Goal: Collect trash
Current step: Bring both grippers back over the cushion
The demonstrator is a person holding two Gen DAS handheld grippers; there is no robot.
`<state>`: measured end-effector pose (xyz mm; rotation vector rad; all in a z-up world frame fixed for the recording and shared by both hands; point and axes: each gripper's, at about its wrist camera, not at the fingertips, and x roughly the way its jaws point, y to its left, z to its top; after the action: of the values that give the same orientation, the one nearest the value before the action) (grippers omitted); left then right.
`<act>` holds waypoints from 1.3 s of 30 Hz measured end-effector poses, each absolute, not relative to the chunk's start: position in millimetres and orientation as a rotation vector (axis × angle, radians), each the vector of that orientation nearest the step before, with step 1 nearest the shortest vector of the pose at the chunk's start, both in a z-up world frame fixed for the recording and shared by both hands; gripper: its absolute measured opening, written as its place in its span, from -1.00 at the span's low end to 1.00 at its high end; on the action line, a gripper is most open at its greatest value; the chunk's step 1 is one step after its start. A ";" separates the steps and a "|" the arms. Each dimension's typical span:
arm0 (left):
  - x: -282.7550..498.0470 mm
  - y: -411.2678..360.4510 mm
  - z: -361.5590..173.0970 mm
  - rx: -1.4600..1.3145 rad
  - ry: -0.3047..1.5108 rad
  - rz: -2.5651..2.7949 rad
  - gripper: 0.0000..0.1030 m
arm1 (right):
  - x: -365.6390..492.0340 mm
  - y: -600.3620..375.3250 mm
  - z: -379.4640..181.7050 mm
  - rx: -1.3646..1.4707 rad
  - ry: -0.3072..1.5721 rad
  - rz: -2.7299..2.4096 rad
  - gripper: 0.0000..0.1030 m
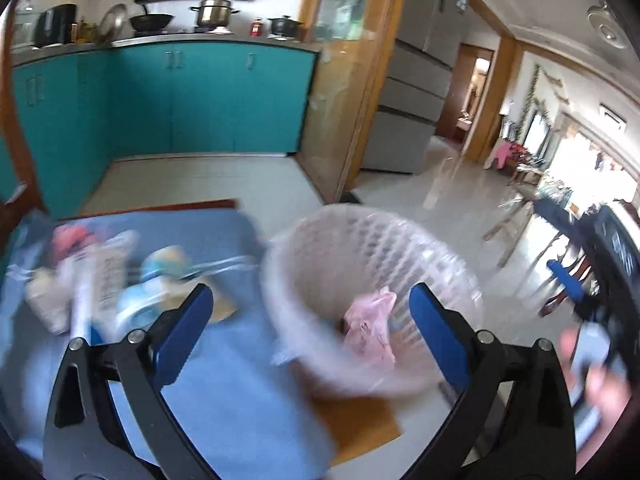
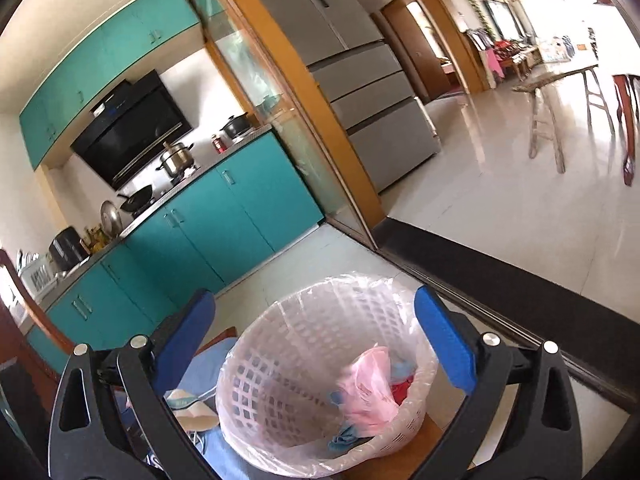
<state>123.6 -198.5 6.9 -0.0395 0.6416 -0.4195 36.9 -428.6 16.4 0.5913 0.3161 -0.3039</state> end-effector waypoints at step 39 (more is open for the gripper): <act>55.9 -13.6 -11.0 -0.076 0.671 -0.178 0.93 | 51.4 -204.0 -16.6 0.049 0.586 0.139 0.90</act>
<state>55.9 -13.6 -11.0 -0.0763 0.6708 -0.1776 51.4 -204.0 -16.6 0.0486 0.5862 0.1387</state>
